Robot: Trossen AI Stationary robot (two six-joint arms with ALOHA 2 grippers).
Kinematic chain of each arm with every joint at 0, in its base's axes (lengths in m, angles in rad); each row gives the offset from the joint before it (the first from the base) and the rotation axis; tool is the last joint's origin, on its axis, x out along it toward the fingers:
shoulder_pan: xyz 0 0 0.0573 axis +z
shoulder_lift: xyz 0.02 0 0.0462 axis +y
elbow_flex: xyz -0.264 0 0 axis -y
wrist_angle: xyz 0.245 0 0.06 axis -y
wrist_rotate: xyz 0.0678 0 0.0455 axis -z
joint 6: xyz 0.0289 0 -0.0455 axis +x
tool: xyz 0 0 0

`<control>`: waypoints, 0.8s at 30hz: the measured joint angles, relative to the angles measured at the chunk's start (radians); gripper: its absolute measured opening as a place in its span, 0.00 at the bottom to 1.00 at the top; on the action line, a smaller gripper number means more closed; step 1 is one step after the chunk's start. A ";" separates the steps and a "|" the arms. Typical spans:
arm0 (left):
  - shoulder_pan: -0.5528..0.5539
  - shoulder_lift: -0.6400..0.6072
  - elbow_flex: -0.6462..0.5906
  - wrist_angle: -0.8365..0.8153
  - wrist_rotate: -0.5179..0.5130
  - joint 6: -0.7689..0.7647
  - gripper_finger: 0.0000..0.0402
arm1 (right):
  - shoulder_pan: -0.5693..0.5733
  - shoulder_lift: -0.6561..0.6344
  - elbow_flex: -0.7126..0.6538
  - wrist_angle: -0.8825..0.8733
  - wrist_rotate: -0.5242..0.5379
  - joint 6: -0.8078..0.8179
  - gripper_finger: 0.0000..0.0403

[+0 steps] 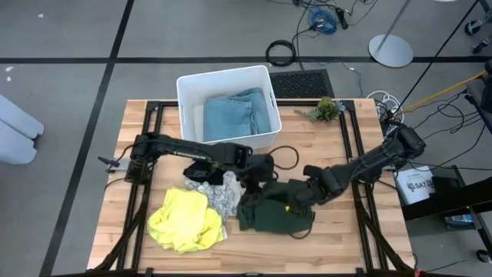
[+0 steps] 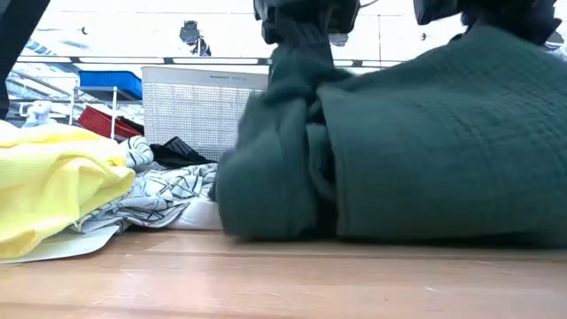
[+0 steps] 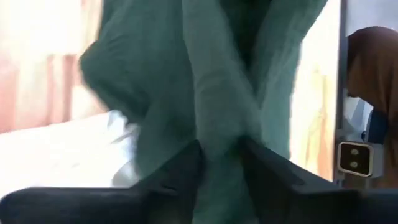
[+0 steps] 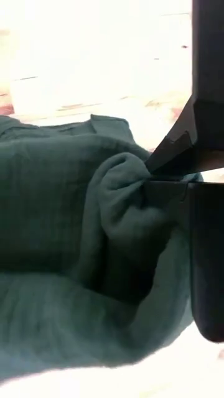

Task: Fold laundry
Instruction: Fold the green polo shirt

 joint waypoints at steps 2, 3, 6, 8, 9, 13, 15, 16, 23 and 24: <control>0.014 0.000 -0.009 -0.004 0.001 0.001 0.39 | -0.030 -0.019 -0.048 0.041 -0.018 -0.032 0.00; 0.019 0.000 -0.014 -0.017 0.001 0.002 0.42 | -0.049 -0.031 -0.076 0.062 -0.032 -0.045 0.00; 0.036 0.000 -0.017 -0.092 0.003 0.039 0.48 | -0.096 -0.071 -0.163 0.137 -0.058 -0.067 0.00; 0.042 -0.006 -0.017 -0.140 -0.006 0.063 0.50 | -0.122 -0.105 -0.215 0.170 -0.058 -0.069 0.00; 0.043 -0.011 -0.017 -0.153 -0.014 0.067 0.51 | -0.135 -0.120 -0.238 0.189 -0.058 -0.069 0.00; 0.010 -0.074 -0.017 -0.131 -0.084 0.071 0.50 | -0.189 -0.182 -0.327 0.272 -0.077 -0.087 0.00; -0.023 -0.111 -0.017 -0.122 -0.174 0.073 0.49 | -0.218 -0.202 -0.362 0.314 -0.114 -0.095 0.00; -0.045 -0.128 -0.017 -0.101 -0.226 0.076 0.49 | -0.233 -0.212 -0.378 0.333 -0.128 -0.095 0.00; -0.263 -0.095 -0.036 0.300 -0.494 0.199 0.49 | -0.275 -0.222 -0.404 0.392 -0.168 -0.091 0.00; -0.277 -0.065 -0.046 0.346 -0.511 0.203 0.49 | -0.279 -0.222 -0.404 0.402 -0.181 -0.091 0.00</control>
